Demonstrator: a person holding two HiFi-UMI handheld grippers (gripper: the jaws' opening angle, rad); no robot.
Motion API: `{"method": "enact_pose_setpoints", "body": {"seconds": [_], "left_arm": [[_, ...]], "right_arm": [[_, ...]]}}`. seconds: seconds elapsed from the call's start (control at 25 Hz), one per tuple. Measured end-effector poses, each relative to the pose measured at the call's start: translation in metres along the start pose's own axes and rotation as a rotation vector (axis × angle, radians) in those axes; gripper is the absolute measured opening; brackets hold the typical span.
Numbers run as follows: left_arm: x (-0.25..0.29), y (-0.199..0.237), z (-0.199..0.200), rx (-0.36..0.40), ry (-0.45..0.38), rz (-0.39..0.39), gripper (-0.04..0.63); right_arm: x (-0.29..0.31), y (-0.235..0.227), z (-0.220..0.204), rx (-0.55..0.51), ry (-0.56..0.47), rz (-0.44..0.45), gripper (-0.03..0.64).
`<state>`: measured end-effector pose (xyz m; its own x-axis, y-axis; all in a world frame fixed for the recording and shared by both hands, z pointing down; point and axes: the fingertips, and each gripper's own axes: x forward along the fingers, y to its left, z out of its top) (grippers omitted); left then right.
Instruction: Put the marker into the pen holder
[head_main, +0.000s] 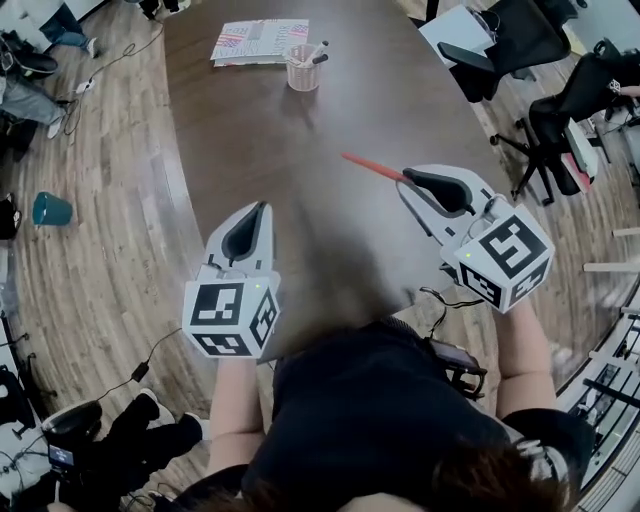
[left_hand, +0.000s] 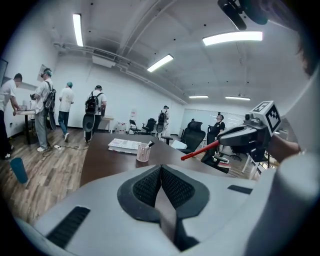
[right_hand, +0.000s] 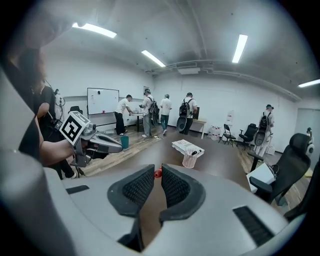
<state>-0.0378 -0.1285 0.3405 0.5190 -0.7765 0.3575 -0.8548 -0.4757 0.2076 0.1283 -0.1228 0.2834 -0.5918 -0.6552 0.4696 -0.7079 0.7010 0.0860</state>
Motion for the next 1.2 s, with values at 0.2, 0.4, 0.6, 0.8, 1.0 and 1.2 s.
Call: {"method": "enact_pose_setpoints", "body": {"seconds": [0.2, 0.4, 0.6, 0.8, 1.0, 1.2], "left_arm": [[0.015, -0.003, 0.032, 0.012, -0.068, 0.046, 0.026], [0.033, -0.002, 0.059, 0.036, -0.118, 0.093, 0.026], [0.068, 0.002, 0.077, 0.058, -0.132, 0.124, 0.026], [0.101, 0.008, 0.085, 0.075, -0.148, 0.140, 0.026], [0.125, 0.032, 0.093, 0.062, -0.162, 0.167, 0.026], [0.154, 0.053, 0.091, 0.052, -0.167, 0.183, 0.026]], "right_arm": [[0.013, -0.024, 0.025, -0.075, -0.030, 0.047, 0.063], [0.032, -0.042, 0.047, -0.152, -0.077, 0.080, 0.063], [0.063, -0.071, 0.064, -0.202, -0.108, 0.090, 0.063], [0.098, -0.103, 0.070, -0.171, -0.129, 0.091, 0.063], [0.136, -0.132, 0.073, -0.147, -0.132, 0.062, 0.063], [0.174, -0.153, 0.065, -0.124, -0.126, 0.044, 0.063]]}}
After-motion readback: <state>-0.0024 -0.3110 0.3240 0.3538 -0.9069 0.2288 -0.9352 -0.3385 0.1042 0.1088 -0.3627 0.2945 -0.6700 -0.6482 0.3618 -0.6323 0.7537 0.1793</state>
